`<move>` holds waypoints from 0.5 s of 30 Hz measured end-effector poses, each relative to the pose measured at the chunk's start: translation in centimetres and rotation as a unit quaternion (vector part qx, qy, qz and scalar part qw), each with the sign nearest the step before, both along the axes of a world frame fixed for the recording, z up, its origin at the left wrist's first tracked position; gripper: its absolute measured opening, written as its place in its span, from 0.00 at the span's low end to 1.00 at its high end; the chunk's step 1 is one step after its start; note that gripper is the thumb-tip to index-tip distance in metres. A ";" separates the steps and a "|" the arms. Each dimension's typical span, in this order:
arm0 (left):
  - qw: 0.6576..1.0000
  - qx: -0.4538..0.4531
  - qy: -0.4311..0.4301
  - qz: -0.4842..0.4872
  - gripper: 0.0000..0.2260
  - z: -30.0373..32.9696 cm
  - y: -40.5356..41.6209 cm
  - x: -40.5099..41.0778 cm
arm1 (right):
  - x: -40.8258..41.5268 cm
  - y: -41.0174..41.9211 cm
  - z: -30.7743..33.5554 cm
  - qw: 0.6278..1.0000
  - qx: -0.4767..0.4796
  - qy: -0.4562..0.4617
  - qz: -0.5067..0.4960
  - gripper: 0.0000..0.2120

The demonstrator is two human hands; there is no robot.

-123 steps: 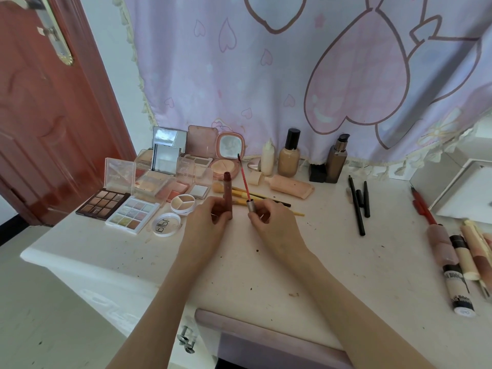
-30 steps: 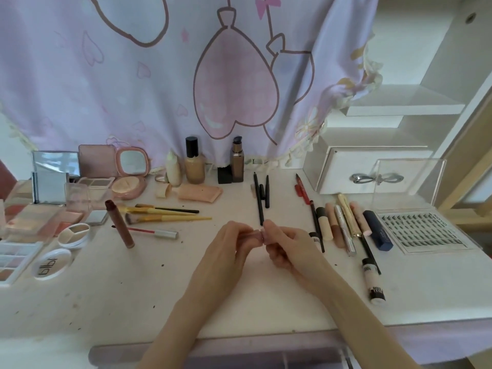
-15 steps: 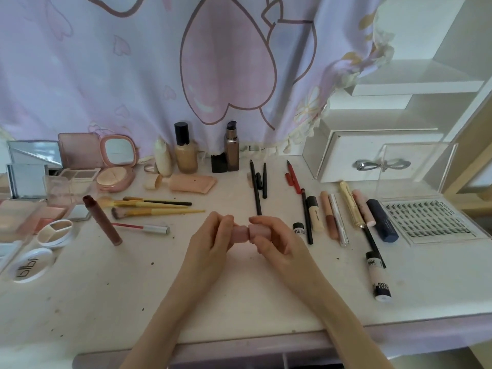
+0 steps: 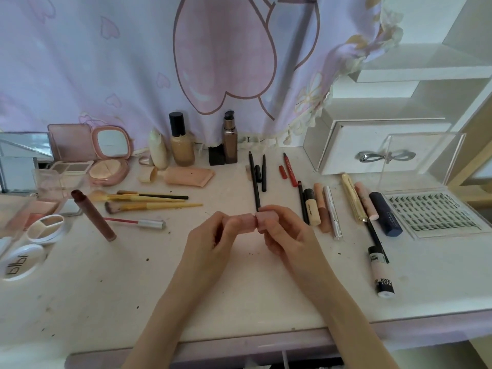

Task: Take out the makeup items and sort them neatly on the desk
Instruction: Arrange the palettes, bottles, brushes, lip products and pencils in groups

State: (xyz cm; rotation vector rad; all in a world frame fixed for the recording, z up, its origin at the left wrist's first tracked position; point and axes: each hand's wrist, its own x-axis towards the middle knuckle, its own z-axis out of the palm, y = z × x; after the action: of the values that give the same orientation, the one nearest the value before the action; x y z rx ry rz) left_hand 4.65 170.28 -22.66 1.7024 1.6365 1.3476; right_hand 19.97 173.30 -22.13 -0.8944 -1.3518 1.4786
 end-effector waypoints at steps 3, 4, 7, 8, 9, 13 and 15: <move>0.999 0.000 -0.013 -0.047 0.13 -0.2 -0.1 0.1 | 0.1 0.1 0.1 0.999 -0.033 0.019 -0.013 0.18; 0.999 0.007 -0.010 -0.049 0.14 -0.4 -0.2 0.0 | 0.1 0.1 0.1 0.999 -0.033 0.012 -0.014 0.18; 1.000 -0.009 0.002 -0.022 0.09 0.0 -0.2 0.1 | 0.0 0.2 0.0 1.000 0.002 -0.024 -0.003 0.13; 1.000 -0.021 -0.013 -0.011 0.12 0.1 -0.2 0.2 | 0.0 0.1 0.0 0.999 0.015 -0.032 0.006 0.11; 0.999 -0.030 -0.028 0.000 0.16 0.1 0.0 0.1 | 0.1 0.0 0.0 0.999 0.023 -0.037 0.020 0.11; 0.999 -0.020 -0.032 0.000 0.12 -0.3 0.0 -0.1 | 0.2 0.0 0.1 0.999 0.006 -0.012 0.039 0.08; 0.999 -0.012 -0.024 -0.029 0.13 -0.4 -0.1 -0.1 | 0.1 0.2 0.1 1.000 -0.003 -0.021 0.009 0.09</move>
State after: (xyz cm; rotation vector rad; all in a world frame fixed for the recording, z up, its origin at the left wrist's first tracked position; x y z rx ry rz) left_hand 4.60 170.15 -23.10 1.6771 1.5581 1.3259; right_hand 20.04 173.46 -22.08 -0.9233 -1.3909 1.4860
